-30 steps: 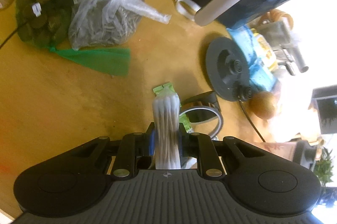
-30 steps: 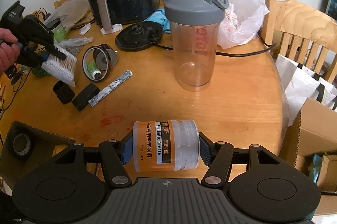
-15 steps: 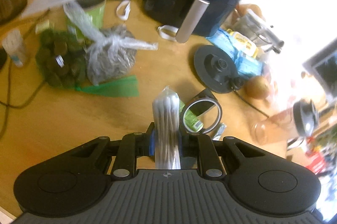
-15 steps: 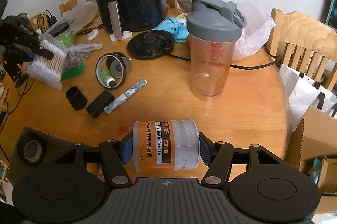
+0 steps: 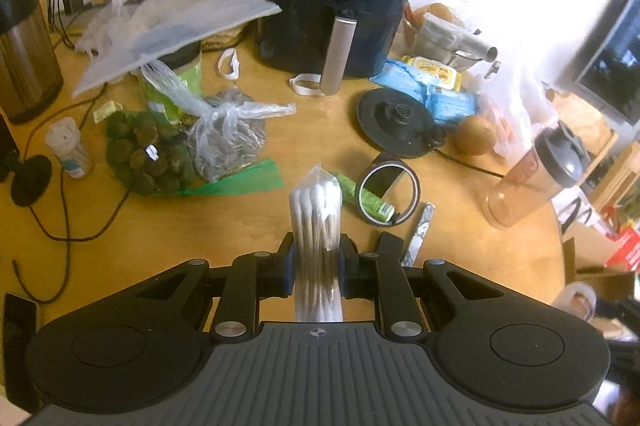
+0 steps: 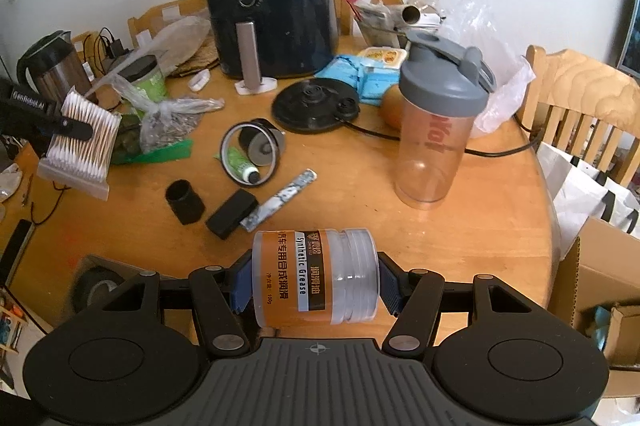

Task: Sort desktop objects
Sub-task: 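Carry the swab bag with the left tool while the right tool carries the jar to the box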

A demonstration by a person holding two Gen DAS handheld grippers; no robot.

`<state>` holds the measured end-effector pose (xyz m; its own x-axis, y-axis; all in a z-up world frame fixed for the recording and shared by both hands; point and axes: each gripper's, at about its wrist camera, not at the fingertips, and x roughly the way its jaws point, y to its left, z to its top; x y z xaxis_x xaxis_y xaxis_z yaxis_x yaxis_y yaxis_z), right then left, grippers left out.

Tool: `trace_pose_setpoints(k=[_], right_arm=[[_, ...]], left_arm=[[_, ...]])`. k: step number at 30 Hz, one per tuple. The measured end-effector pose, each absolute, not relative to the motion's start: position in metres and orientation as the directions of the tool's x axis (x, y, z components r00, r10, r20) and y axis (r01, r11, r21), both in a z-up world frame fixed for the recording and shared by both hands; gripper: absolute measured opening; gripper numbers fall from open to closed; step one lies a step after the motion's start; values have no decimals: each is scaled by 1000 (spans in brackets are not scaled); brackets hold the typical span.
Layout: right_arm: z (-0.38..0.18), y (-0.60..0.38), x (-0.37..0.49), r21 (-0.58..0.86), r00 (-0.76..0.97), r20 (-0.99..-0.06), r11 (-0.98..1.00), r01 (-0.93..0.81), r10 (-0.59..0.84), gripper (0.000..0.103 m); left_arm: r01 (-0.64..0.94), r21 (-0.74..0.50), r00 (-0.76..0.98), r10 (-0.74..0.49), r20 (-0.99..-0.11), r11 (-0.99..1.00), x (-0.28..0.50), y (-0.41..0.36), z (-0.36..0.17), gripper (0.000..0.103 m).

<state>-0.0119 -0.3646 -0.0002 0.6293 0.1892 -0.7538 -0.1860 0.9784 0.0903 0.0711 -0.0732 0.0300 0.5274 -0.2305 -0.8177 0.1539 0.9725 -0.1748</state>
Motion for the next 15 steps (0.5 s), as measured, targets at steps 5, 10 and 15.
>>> trace_pose_setpoints(k=[5, 10, 15], right_arm=[[8, -354, -18, 105, 626, -754, 978, -181, 197, 64], [13, -344, -24, 109, 625, -754, 977, -182, 200, 64], [19, -329, -32, 112, 624, -752, 975, -193, 210, 64]], left_arm=[[196, -121, 560, -212, -801, 973, 49, -70, 38, 20], [208, -123, 571, -222, -790, 970, 31, -63, 41, 20], [214, -140, 576, -241, -781, 967, 16, -56, 41, 20]])
